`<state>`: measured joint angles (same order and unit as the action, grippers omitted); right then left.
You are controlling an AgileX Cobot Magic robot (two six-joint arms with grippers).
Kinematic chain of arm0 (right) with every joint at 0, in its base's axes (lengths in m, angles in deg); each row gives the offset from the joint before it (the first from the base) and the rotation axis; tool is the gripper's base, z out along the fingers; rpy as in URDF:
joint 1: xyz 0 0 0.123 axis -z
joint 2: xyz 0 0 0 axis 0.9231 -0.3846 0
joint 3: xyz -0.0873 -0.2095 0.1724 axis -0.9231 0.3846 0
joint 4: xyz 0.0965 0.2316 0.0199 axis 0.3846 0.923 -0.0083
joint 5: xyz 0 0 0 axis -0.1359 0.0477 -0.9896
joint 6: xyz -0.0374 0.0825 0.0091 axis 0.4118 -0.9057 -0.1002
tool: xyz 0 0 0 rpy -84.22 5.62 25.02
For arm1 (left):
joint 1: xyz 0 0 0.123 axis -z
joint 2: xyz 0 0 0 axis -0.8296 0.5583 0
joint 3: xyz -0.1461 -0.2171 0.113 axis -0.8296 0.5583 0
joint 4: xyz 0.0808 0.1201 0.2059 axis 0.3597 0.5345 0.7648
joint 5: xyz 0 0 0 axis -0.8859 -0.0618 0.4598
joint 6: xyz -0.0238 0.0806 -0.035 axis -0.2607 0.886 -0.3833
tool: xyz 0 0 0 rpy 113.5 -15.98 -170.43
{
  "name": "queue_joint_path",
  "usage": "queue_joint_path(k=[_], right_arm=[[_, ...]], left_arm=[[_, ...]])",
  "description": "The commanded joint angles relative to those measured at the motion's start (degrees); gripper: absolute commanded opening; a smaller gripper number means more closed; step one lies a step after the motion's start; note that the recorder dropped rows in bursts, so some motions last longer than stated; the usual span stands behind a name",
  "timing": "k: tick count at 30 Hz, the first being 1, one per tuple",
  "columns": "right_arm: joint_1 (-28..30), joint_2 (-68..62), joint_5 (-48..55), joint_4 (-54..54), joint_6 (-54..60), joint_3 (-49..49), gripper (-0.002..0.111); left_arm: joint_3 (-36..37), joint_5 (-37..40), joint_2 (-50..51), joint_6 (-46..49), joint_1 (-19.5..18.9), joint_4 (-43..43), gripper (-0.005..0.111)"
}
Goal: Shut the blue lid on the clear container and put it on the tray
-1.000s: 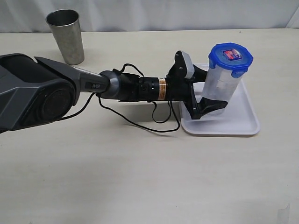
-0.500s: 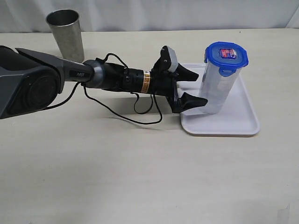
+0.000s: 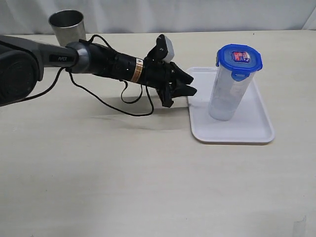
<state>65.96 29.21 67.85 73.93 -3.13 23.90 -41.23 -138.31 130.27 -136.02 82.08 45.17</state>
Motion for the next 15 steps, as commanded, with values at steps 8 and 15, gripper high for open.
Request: queue_joint_path(k=[8, 15], right_arm=[[0.41, 0.24, -0.4, 0.07, -0.13, 0.07, 0.014], [0.41, 0.24, -0.4, 0.07, -0.13, 0.07, 0.014]], left_arm=[[1.56, 1.79, -9.88, -18.22, -0.69, 9.25, 0.0], [19.19, 34.12, -27.42, -24.27, -0.69, 9.25, 0.0]])
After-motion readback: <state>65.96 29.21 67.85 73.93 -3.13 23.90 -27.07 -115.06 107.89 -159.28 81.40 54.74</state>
